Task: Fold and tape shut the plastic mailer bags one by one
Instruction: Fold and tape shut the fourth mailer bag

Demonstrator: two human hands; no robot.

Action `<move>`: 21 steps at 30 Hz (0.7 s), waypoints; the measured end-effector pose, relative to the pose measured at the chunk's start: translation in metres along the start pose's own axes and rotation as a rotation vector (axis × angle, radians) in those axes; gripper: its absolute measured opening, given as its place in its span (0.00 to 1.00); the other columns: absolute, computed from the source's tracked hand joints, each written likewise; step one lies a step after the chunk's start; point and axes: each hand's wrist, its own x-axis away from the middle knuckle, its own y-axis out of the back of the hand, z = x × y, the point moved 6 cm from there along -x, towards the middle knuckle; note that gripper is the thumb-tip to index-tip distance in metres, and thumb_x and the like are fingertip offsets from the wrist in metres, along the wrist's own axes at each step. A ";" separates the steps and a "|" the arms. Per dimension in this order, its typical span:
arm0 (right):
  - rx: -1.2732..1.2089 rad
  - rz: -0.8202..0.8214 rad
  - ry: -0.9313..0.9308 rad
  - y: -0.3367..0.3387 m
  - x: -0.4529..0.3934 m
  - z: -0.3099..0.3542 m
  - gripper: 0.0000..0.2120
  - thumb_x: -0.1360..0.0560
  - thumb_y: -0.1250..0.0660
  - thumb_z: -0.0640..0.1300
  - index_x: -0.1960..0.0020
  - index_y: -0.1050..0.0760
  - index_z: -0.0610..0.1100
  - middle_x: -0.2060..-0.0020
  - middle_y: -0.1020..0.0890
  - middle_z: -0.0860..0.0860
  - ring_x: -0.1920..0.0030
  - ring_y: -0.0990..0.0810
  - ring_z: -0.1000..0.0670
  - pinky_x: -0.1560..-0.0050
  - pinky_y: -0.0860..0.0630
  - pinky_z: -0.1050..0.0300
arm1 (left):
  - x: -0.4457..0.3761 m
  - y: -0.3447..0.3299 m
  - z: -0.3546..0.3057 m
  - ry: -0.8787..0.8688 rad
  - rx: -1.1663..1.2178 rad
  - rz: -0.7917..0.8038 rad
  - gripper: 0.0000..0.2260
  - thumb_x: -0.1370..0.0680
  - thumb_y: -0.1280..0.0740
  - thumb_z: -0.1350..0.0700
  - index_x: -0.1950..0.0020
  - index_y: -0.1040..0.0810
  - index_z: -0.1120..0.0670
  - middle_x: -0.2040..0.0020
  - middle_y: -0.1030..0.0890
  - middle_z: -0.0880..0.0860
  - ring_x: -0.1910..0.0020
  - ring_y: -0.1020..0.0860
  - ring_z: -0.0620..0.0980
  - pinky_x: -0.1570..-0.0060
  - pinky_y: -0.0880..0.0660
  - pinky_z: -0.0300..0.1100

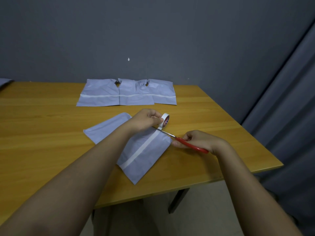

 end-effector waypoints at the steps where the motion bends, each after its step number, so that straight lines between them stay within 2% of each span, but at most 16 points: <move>1: -0.009 0.005 0.001 0.000 -0.002 0.000 0.27 0.36 0.31 0.70 0.57 0.28 0.47 0.64 0.25 0.52 0.64 0.27 0.53 0.60 0.32 0.58 | 0.000 0.000 0.000 0.000 0.003 -0.002 0.05 0.22 0.33 0.57 0.49 0.20 0.54 0.53 0.17 0.51 0.54 0.22 0.44 0.50 0.29 0.36; 4: -0.046 0.017 0.008 -0.002 -0.004 -0.001 0.27 0.36 0.30 0.70 0.57 0.28 0.47 0.64 0.25 0.51 0.65 0.28 0.53 0.61 0.32 0.59 | -0.001 0.001 0.000 0.000 0.023 -0.015 0.04 0.22 0.33 0.57 0.50 0.20 0.54 0.55 0.18 0.49 0.57 0.23 0.42 0.53 0.30 0.34; 8: -0.073 0.006 0.019 -0.001 -0.005 -0.002 0.25 0.36 0.29 0.68 0.58 0.28 0.46 0.66 0.25 0.52 0.67 0.28 0.53 0.62 0.31 0.60 | -0.003 0.003 0.003 0.008 0.015 -0.028 0.05 0.23 0.33 0.56 0.49 0.19 0.54 0.53 0.17 0.50 0.55 0.22 0.43 0.49 0.30 0.37; 12: -0.108 -0.009 0.035 -0.001 -0.004 -0.003 0.25 0.38 0.28 0.69 0.61 0.29 0.47 0.69 0.26 0.52 0.68 0.28 0.53 0.62 0.32 0.59 | -0.003 0.002 0.002 0.011 0.011 -0.029 0.06 0.23 0.33 0.56 0.48 0.19 0.55 0.52 0.17 0.51 0.55 0.23 0.43 0.50 0.30 0.37; 21: -0.137 -0.064 0.082 0.001 0.003 -0.002 0.22 0.36 0.26 0.63 0.64 0.29 0.46 0.73 0.27 0.53 0.74 0.30 0.55 0.70 0.33 0.62 | -0.002 -0.003 -0.001 0.000 0.013 -0.035 0.04 0.22 0.33 0.57 0.50 0.20 0.54 0.55 0.18 0.50 0.56 0.23 0.44 0.52 0.30 0.37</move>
